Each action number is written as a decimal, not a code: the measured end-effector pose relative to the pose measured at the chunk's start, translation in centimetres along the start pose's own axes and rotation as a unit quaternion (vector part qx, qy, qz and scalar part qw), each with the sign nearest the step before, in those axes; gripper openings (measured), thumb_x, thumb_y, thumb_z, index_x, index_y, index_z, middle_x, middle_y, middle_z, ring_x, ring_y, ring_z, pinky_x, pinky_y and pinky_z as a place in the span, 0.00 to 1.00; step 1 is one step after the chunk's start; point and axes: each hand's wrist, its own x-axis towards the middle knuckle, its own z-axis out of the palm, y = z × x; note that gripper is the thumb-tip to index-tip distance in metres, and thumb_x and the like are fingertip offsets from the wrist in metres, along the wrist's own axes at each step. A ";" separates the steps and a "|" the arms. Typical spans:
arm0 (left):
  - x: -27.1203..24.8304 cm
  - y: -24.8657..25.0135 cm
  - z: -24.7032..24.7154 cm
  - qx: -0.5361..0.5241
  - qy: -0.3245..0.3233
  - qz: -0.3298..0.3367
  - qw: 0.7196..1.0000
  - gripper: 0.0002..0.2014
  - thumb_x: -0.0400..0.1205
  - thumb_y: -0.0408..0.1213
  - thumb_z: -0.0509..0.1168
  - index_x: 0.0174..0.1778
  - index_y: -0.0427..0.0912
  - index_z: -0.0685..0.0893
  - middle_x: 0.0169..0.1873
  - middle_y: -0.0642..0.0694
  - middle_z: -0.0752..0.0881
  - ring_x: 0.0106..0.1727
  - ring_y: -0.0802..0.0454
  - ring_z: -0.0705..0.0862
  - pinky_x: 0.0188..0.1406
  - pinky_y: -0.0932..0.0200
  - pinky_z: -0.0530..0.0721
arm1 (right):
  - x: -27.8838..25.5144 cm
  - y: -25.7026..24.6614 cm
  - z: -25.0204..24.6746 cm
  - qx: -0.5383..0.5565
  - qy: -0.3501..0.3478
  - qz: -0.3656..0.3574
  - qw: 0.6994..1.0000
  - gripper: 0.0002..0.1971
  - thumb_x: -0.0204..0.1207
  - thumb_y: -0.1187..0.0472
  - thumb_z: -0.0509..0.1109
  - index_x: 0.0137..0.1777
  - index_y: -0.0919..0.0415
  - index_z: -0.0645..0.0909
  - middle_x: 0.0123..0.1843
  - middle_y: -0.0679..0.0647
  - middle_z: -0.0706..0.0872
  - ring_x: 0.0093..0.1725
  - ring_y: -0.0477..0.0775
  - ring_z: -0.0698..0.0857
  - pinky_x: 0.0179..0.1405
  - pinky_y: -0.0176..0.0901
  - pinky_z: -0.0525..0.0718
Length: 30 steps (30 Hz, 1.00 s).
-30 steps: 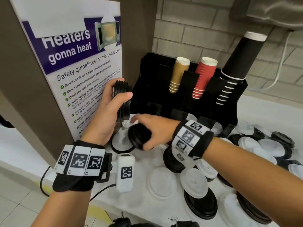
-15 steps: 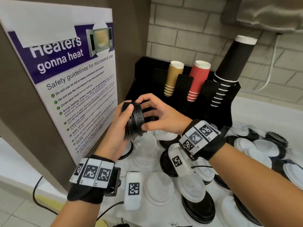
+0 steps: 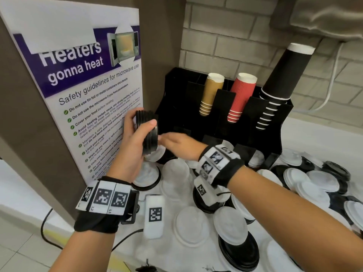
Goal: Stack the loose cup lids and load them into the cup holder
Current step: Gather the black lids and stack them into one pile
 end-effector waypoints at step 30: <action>-0.4 1.0 -0.2 -0.016 -0.086 -0.012 0.996 0.33 0.64 0.41 0.72 0.66 0.51 0.71 0.46 0.51 0.85 0.52 0.48 0.83 0.53 0.52 0.83 | 0.1 1.5 -2.4 -0.436 -0.111 0.035 0.893 0.41 0.67 0.41 0.74 0.78 0.48 0.61 0.66 0.58 0.72 0.66 0.62 0.69 0.60 0.56 0.68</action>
